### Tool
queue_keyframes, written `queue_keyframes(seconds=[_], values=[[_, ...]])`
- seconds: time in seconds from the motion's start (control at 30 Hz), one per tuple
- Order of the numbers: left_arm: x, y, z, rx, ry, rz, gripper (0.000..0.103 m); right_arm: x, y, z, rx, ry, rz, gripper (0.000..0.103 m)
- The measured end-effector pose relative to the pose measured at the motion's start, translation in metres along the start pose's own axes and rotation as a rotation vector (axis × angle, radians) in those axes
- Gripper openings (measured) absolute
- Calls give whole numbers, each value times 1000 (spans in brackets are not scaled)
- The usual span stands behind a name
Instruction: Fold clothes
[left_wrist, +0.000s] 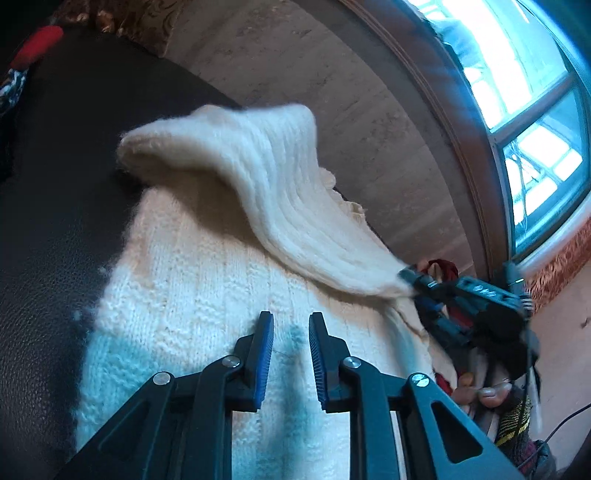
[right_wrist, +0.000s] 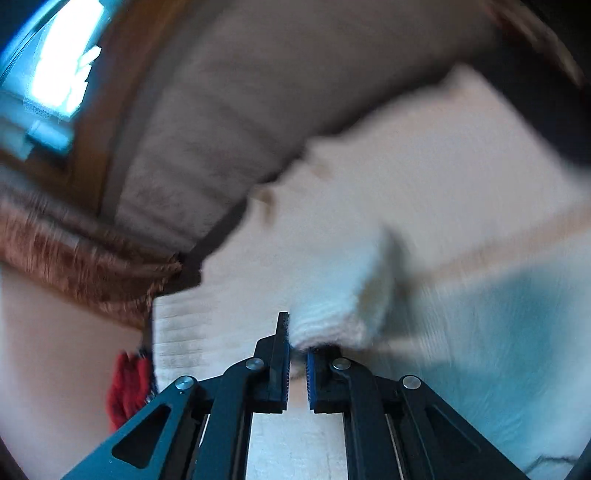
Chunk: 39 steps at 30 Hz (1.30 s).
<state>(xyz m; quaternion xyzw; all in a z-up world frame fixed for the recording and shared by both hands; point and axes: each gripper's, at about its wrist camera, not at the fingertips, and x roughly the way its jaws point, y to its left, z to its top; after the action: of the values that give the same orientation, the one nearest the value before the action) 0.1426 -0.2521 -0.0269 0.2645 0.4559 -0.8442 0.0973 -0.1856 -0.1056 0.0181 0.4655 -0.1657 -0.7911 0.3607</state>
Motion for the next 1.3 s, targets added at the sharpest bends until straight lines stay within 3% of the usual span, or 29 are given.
queue_keyframes(seconds=[0.07,0.3,0.43,0.5,0.63,0.77,0.9,1.03,1.13,1.23,1.3], values=[[-2,-2,7,-23,-13,-9,25,-10,24,20,-127,-17,-4,7],[0,5,34,-82,-68,30,25,-40,87,77,-339,-98,52,7],[-10,18,41,-87,-98,72,26,-70,76,88,-382,-172,10,7],[-7,27,40,-102,-81,87,26,-75,43,88,-347,-181,-61,7],[-5,32,39,-123,-75,61,26,-59,-50,80,-167,-114,-191,7],[-5,32,41,-172,-73,1,27,-43,-115,65,23,-61,-169,7],[6,19,51,-208,-105,-17,27,-34,-116,57,9,-41,-147,8],[12,31,62,-330,-126,-47,31,-38,-118,61,43,-46,-58,12],[22,36,69,-421,-111,-64,33,-35,-134,56,144,-19,-9,12],[19,36,70,-425,-137,-60,34,-31,-156,49,277,-32,37,14],[16,36,71,-425,-155,-56,27,-25,-166,47,340,-39,55,15]])
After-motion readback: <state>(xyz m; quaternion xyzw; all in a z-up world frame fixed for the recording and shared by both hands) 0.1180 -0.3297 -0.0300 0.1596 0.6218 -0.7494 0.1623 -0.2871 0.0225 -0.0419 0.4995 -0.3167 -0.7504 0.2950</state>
